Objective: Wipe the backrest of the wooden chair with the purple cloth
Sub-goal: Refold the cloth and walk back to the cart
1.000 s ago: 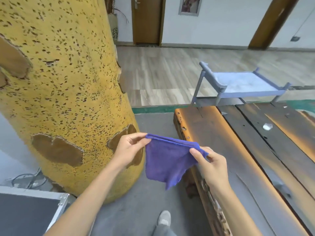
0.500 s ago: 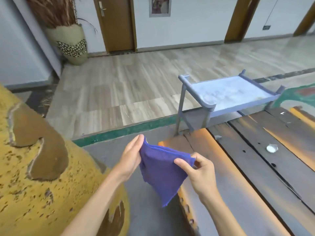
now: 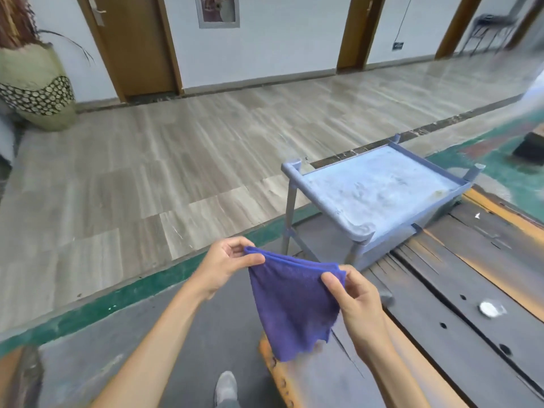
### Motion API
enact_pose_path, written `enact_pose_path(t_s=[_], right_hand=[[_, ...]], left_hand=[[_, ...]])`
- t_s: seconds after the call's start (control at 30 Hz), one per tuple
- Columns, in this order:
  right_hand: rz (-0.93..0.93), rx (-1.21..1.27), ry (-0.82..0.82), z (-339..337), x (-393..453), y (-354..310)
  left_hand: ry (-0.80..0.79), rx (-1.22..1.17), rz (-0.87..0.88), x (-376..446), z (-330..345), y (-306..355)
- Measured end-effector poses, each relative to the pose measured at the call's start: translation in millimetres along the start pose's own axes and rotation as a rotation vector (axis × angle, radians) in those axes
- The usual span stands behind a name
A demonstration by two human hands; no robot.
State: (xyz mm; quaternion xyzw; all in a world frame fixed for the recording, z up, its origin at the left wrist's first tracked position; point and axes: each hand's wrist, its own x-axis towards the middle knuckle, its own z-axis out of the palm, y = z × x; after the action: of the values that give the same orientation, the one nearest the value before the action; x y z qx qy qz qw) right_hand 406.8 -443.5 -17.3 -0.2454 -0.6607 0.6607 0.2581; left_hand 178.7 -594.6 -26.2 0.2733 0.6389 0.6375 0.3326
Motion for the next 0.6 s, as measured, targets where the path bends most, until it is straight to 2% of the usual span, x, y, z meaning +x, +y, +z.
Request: enact_pose_path(t_s=[0.13, 0.3, 0.47, 0.6], right_hand=[[0.040, -0.016, 0.092, 22.0, 66.7, -2.0], [0.006, -0.100, 0.258, 43.7, 153.6, -9.4], [-0.079, -0.093, 0.408, 66.3, 228.8, -20.3], [-0.043, -0.023, 0.427, 77.0, 286.5, -37.5]], left_hand=[[-0.081, 0.069, -0.017, 90.9, -41.3, 12.8], [-0.245, 0.112, 0.022, 192.2, -81.7, 50.0], [-0.272, 0.104, 0.131, 279.8, -95.8, 87.9], [-0.332, 0.169, 0.277, 345.6, -92.2, 124.1]])
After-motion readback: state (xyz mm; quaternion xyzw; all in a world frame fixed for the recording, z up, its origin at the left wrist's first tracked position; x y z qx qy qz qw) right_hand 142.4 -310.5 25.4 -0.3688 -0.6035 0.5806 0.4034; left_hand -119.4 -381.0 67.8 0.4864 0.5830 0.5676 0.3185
